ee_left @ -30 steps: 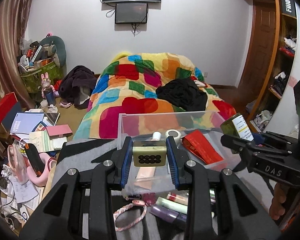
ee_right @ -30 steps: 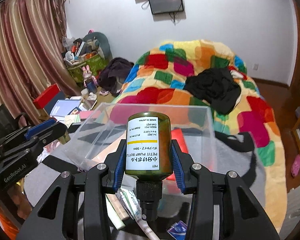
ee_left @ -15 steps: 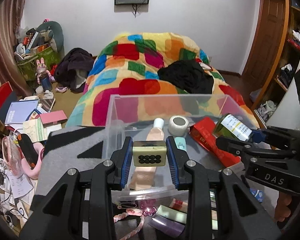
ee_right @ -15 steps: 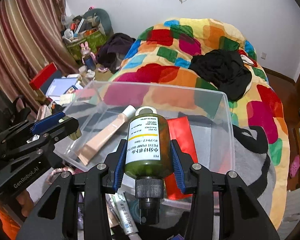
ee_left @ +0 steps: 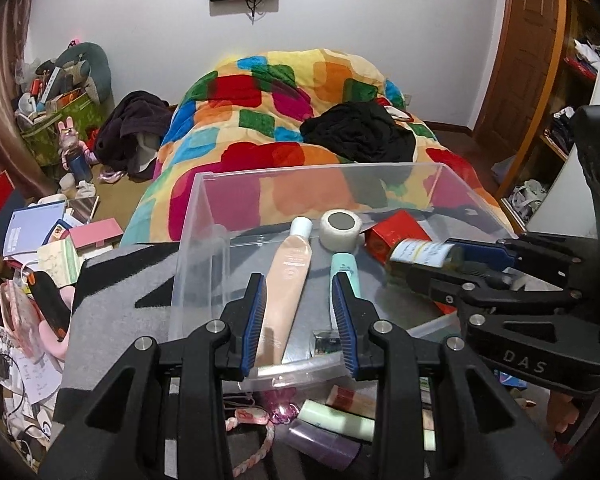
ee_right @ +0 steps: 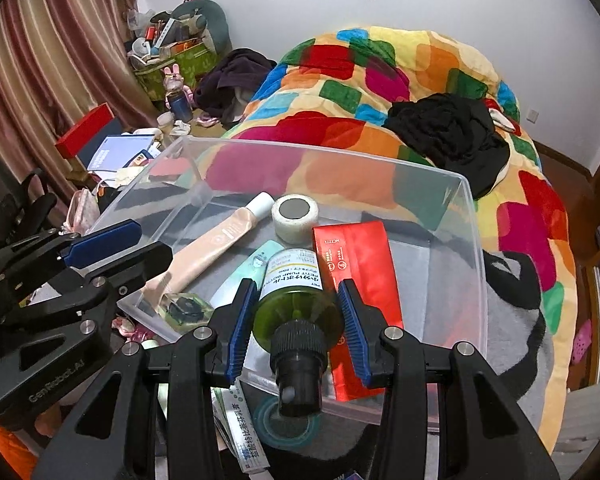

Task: Organize objects
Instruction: 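Lower the pump bottle into the box with the right tool while the left drops the square, then grasp the braided rope keychain with the left tool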

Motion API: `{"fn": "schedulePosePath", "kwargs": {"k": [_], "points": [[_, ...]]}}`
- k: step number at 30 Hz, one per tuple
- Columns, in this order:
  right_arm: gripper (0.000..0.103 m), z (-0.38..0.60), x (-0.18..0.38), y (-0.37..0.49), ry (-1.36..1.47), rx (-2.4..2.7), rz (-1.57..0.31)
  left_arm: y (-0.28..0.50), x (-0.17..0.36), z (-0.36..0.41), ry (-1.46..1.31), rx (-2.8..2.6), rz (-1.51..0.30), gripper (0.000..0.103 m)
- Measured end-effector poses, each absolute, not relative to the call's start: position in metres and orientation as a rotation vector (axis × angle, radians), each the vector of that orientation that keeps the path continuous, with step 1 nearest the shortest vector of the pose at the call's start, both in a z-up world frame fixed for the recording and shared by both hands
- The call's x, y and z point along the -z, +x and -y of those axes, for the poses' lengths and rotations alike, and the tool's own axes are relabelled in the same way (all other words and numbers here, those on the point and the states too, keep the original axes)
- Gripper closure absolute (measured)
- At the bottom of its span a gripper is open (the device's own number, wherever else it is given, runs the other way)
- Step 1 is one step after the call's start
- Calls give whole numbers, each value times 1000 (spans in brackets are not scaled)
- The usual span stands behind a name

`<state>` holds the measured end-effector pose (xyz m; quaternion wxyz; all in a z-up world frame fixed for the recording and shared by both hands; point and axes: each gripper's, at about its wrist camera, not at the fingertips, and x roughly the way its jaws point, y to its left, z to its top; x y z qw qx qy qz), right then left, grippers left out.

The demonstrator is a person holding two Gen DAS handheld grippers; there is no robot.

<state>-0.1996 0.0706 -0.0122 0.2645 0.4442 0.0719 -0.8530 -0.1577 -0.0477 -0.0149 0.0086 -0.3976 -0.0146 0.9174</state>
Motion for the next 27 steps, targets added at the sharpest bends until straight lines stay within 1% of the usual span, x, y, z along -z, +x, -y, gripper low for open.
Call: {"fn": "schedulePosePath", "kwargs": {"k": [2, 4, 6, 8, 10, 14, 16, 17, 21, 25, 27], "points": [[64, -70, 10, -197, 1190, 2314, -206, -156, 13, 48, -1234, -2867, 49, 68], [64, -70, 7, -193, 1176, 2323, -221, -153, 11, 48, -1227, -2865, 57, 65], [63, -70, 4, -189, 1158, 2336, -248, -148, 8, 49, -1210, -2872, 62, 57], [61, -69, 1, -183, 1133, 2352, -277, -142, 3, 49, -1183, -2886, 62, 52], [55, -69, -5, -176, 1095, 2372, -301, -135, -2, 50, -1154, -2898, 65, 48], [50, -71, -16, -161, 1025, 2404, -322, -122, -14, 54, -1098, -2929, 79, 37], [45, -73, -22, -153, 992, 2413, -315, -116, -19, 56, -1073, -2942, 87, 32], [44, -75, -25, -149, 976, 2418, -310, -111, -23, 58, -1056, -2951, 92, 29], [31, -85, -36, -131, 907, 2448, -273, -96, -30, 63, -1015, -2988, 91, 13], [23, -98, -42, -117, 868, 2473, -234, -82, -33, 71, -1003, -3023, 73, 7], [22, -105, -43, -112, 858, 2492, -223, -75, -29, 77, -1023, -3035, 57, 6]]}}
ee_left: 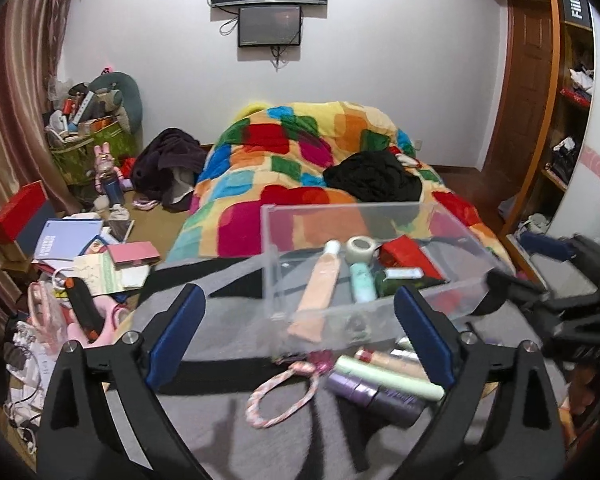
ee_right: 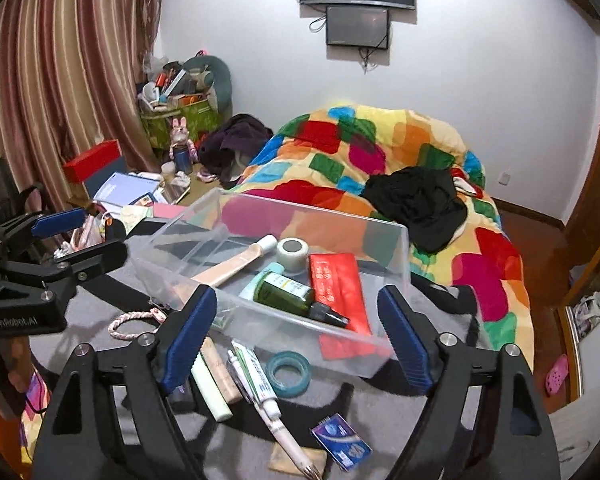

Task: Organize objects
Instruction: 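Grasp the braided rope keychain with the left tool, then grasp the wooden block with the right tool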

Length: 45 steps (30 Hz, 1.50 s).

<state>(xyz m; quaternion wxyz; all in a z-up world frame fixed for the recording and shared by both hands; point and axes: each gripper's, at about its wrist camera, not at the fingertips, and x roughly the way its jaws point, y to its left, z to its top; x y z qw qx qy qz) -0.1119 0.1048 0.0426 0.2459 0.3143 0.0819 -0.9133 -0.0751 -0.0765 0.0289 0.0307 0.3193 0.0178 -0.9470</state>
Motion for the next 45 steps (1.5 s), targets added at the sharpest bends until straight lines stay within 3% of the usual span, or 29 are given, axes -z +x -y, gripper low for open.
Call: {"fn": "schedulePosePath", "kwargs": {"k": [14, 18, 22, 27, 29, 38, 45], "points": [[22, -161, 13, -106, 1079, 2526, -173, -69, 65, 111, 1364, 2706, -48, 6], [22, -175, 28, -112, 1161, 2528, -104, -73, 72, 114, 1355, 2704, -99, 35], [22, -177, 33, -108, 1175, 2506, -76, -75, 71, 113, 1338, 2716, -139, 53], [23, -175, 32, -95, 1149, 2484, -69, -67, 68, 114, 1306, 2715, -159, 85], [23, -176, 33, -89, 1144, 2481, -61, -62, 67, 117, 1294, 2707, -186, 90], [24, -175, 37, -65, 1169, 2414, -1, -24, 64, 111, 1296, 2724, -260, 92], [37, -150, 54, -57, 1217, 2342, -60, -5, 61, 82, 1347, 2818, -218, 92]]}}
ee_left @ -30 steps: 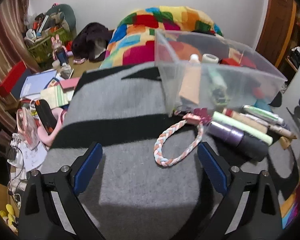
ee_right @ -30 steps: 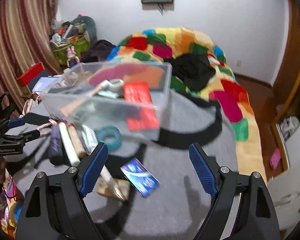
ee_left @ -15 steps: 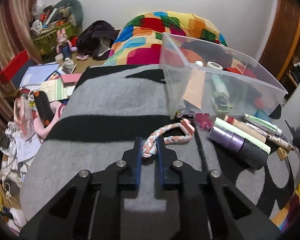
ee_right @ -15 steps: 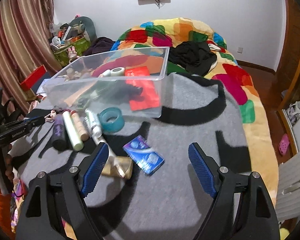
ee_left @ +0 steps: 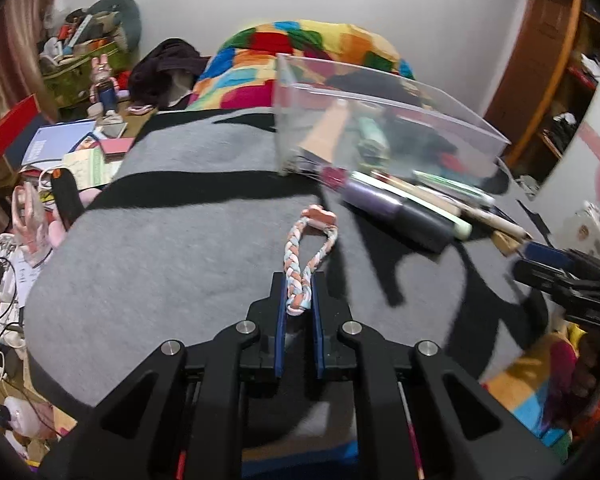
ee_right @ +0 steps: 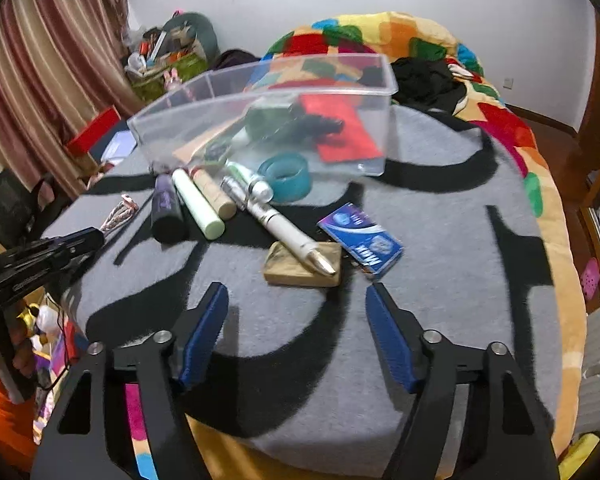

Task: Organize objects
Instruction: 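Grasp the wooden block with the right tool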

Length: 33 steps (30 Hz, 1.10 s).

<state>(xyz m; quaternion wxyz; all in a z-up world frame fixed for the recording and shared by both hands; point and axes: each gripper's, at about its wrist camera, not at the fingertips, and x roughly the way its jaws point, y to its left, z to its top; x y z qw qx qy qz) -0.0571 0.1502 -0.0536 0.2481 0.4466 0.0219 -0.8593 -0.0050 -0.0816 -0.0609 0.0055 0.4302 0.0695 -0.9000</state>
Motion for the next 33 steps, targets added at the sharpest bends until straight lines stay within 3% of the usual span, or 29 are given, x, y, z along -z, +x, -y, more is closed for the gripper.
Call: {"fn": "schedulePosePath", "kwargs": {"k": [3, 7, 9, 20, 33], "points": [[41, -142, 55, -61, 1207, 2377, -96, -3, 60, 76, 1345, 2826, -199, 92], [60, -137, 56, -65, 1194, 2407, -133, -2, 54, 79, 1330, 2831, -226, 92], [65, -139, 54, -64, 1190, 2412, -129, -3, 46, 81, 1297, 2845, -240, 92], [65, -156, 32, -54, 1123, 2470, -106, -11, -2, 78, 1105, 2946, -238, 92], [65, -162, -34, -60, 867, 2557, -28, -35, -48, 64, 928, 3058, -239, 92]]}}
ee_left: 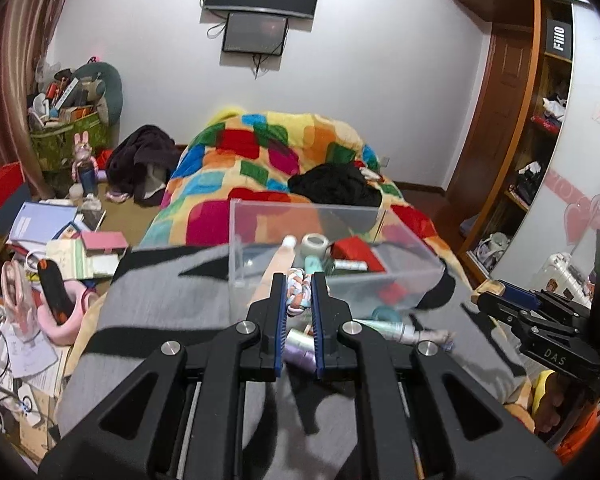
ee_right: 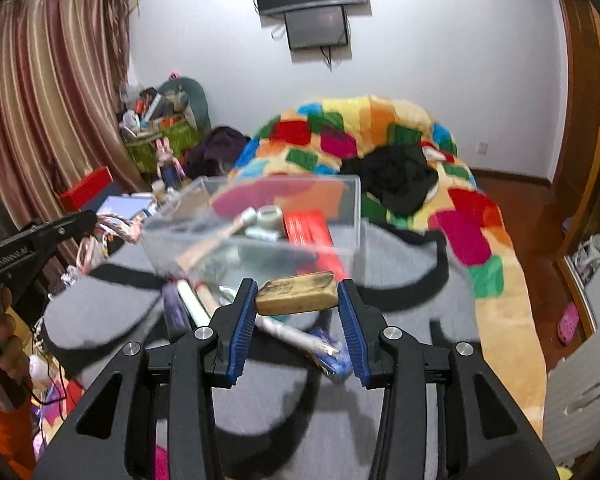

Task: Organize objects
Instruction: 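Grasp the wooden block with the right tool, then lower the wooden block into the box with the right tool while the left drops the keychain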

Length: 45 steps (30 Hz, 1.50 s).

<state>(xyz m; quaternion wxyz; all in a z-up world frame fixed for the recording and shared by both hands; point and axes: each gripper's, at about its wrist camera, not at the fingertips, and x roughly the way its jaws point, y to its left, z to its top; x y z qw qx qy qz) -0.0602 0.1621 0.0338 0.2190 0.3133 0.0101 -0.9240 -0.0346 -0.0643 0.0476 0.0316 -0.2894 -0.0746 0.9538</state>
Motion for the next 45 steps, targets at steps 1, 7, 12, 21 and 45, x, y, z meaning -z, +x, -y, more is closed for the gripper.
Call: {"fn": "schedulePosePath", "kwargs": {"k": [1, 7, 12, 21, 45], "points": [[65, -160, -37, -62, 854, 2557, -28, -38, -50, 63, -879, -2939, 227, 92], [65, -146, -46, -77, 809, 2545, -31, -57, -55, 59, -860, -2932, 235, 92], [65, -133, -46, -97, 812, 2527, -33, -80, -51, 59, -880, -2936, 240, 92], [65, -119, -24, -144, 962, 2512, -47, -119, -16, 62, -1046, -2912, 249, 92], [53, -113, -16, -152, 988, 2474, -128, -118, -15, 34, -1071, -2899, 108, 49]]}}
